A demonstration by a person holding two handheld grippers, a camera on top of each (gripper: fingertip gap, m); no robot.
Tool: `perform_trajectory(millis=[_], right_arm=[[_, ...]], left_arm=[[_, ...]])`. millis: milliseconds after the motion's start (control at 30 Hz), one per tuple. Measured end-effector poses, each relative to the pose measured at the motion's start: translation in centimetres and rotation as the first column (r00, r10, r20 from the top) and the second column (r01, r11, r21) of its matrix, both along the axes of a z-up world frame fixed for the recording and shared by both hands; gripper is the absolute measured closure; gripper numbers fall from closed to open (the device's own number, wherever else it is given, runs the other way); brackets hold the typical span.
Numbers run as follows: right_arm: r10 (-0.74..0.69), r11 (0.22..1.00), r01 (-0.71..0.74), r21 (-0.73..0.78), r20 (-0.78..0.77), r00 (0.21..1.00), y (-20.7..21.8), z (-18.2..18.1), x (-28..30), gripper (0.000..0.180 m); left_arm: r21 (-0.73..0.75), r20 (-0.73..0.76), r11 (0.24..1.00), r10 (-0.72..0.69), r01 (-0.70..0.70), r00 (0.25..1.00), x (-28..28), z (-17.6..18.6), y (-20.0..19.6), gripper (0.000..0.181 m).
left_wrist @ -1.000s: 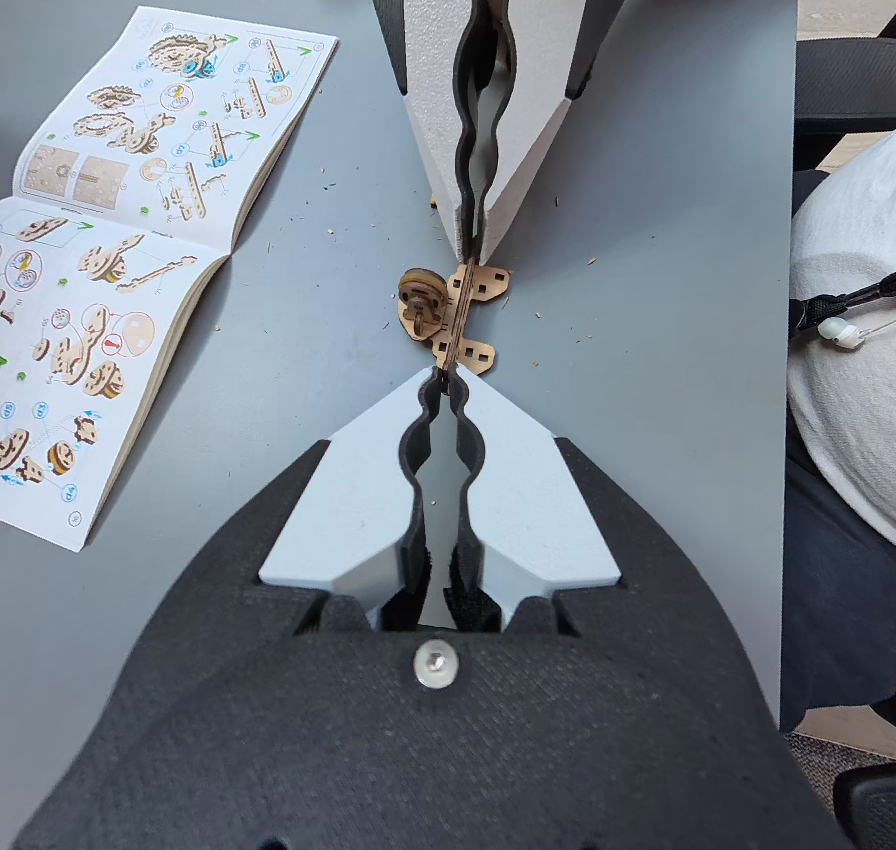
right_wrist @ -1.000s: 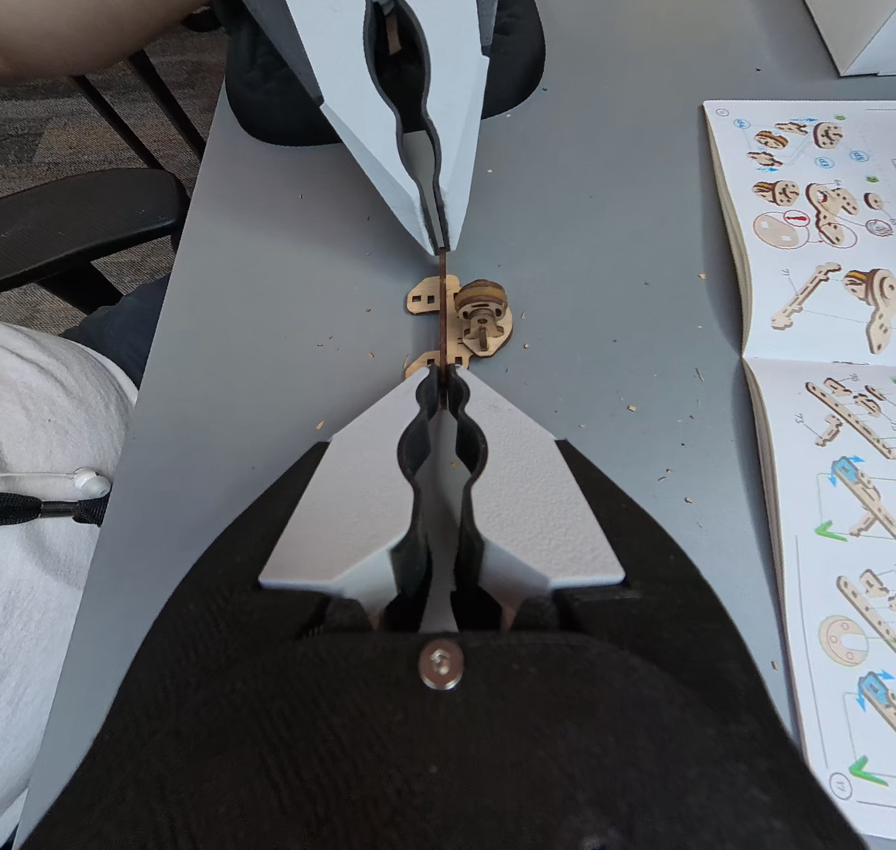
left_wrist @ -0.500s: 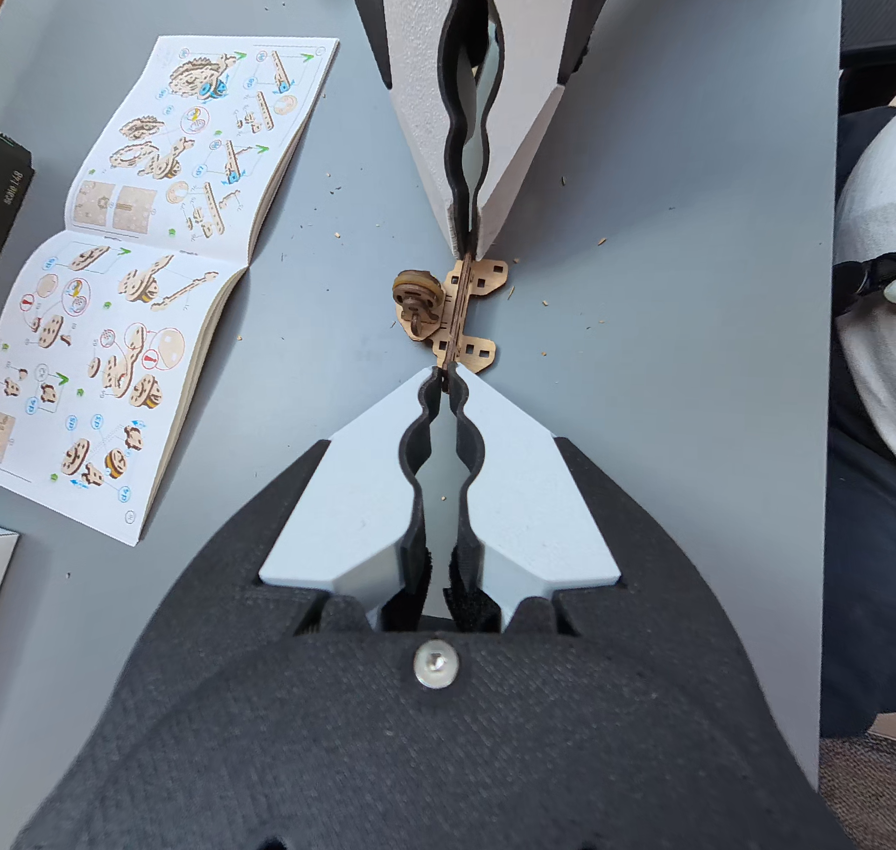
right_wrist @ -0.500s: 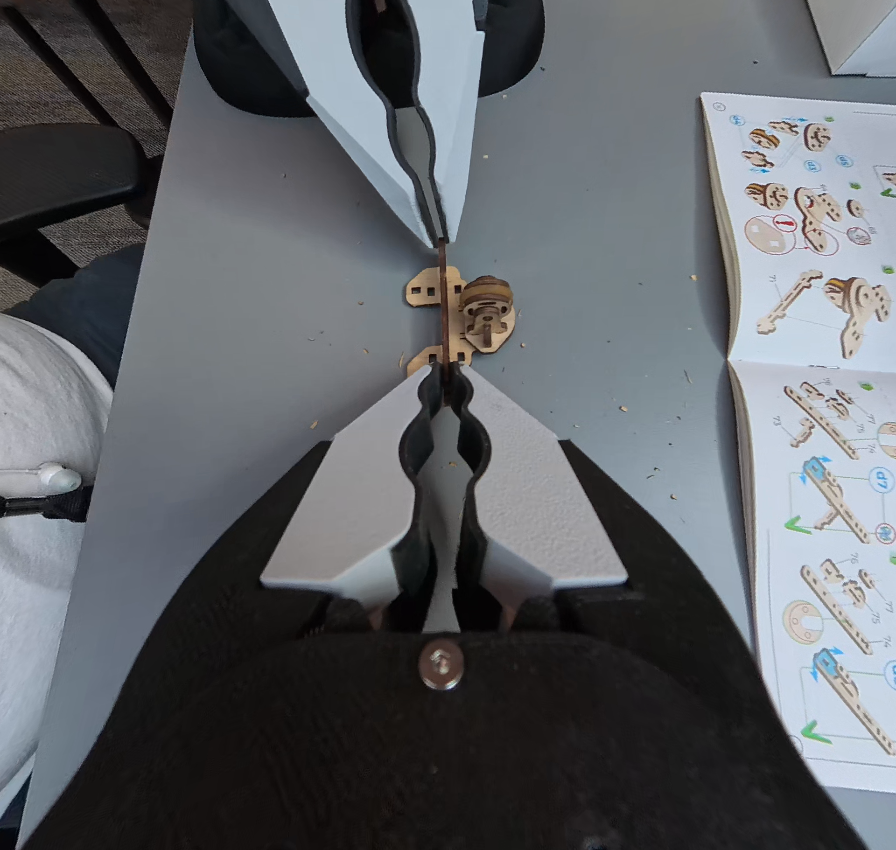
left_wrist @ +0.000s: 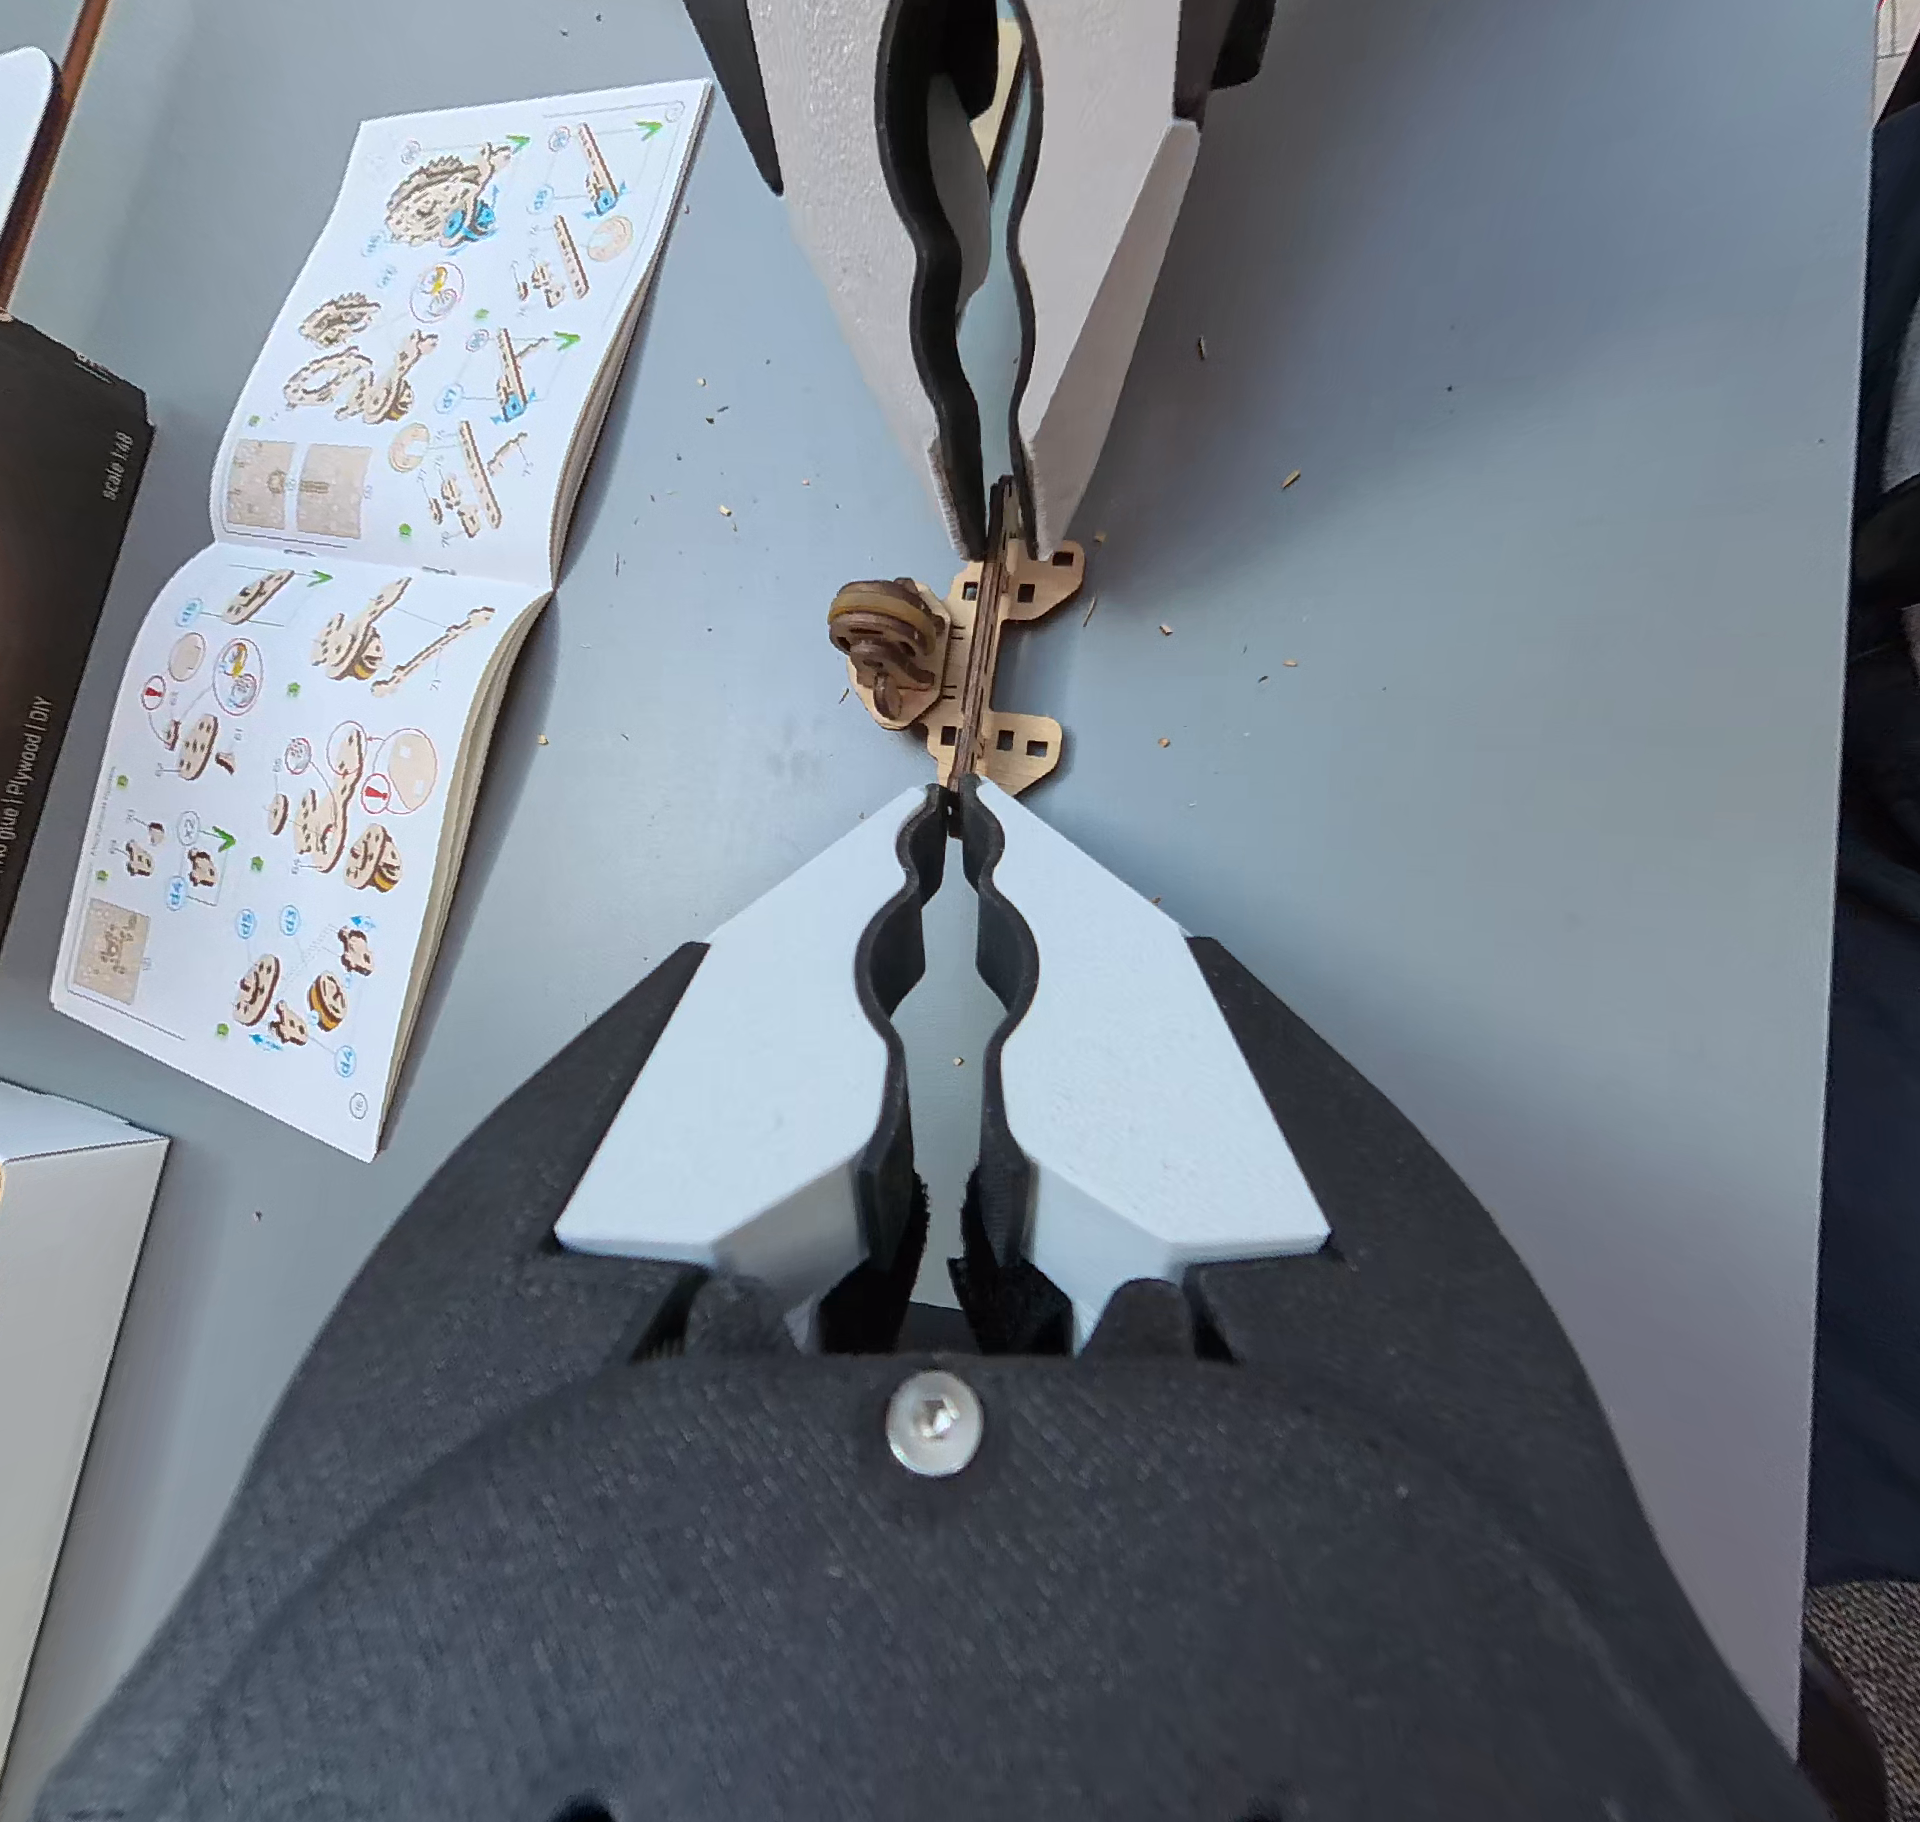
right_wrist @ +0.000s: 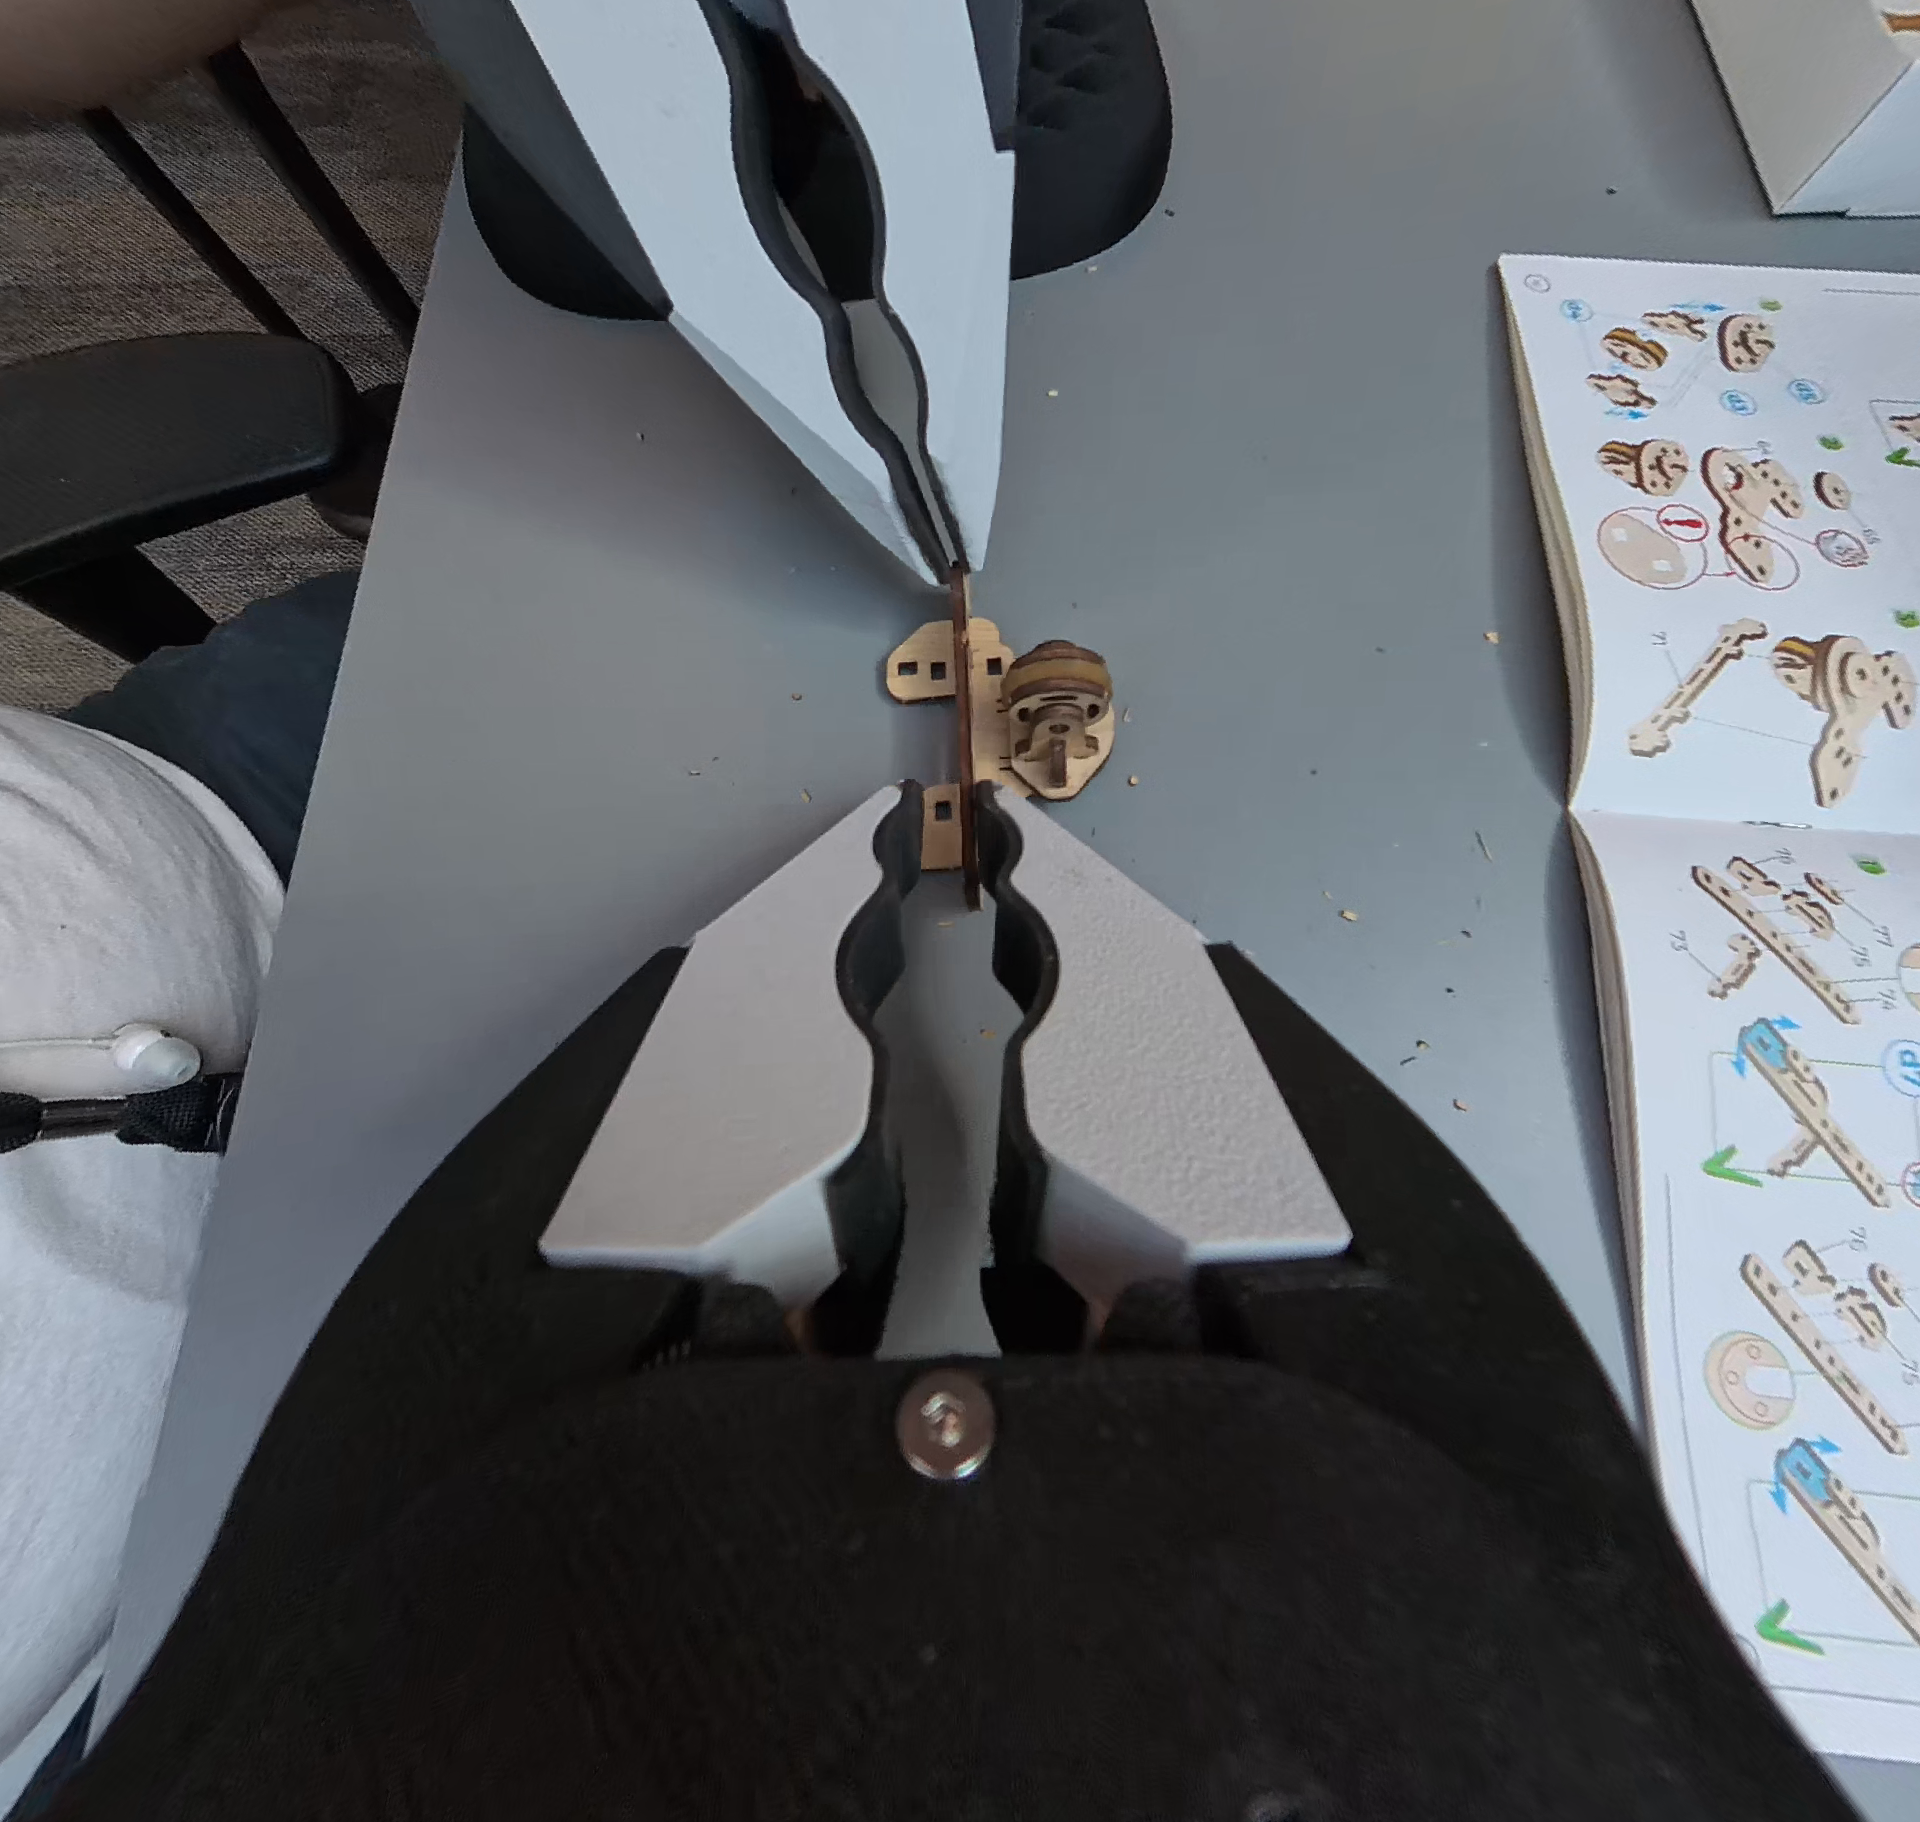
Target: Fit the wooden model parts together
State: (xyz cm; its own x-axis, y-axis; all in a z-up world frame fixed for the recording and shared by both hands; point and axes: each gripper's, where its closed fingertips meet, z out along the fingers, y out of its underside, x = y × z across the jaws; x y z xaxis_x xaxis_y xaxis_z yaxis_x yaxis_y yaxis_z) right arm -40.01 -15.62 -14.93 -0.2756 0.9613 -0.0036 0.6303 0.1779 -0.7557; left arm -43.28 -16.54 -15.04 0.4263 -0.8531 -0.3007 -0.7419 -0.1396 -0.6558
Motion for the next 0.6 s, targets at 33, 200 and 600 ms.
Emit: perform_trajectory(millis=[33,200,600], right_arm=[[-0.001,1.000,0.001,0.026,-0.008,1.000,0.10,0.14,-0.13,0.170],[0.000,0.994,-0.001,0.106,0.008,1.000,0.64,-0.29,-0.09,0.176],[0.022,0.995,-0.030,0.099,0.079,0.997,0.51,-0.54,0.17,0.176]], left_arm=[[-0.003,-0.001,1.000,0.001,-0.001,1.000,-0.02,0.00,0.05,0.180],[-0.002,-0.025,1.000,-0.005,0.005,1.000,-0.02,-0.02,0.17,0.180],[0.013,-0.019,1.000,0.009,-0.009,1.000,0.01,-0.05,0.21,0.180]])
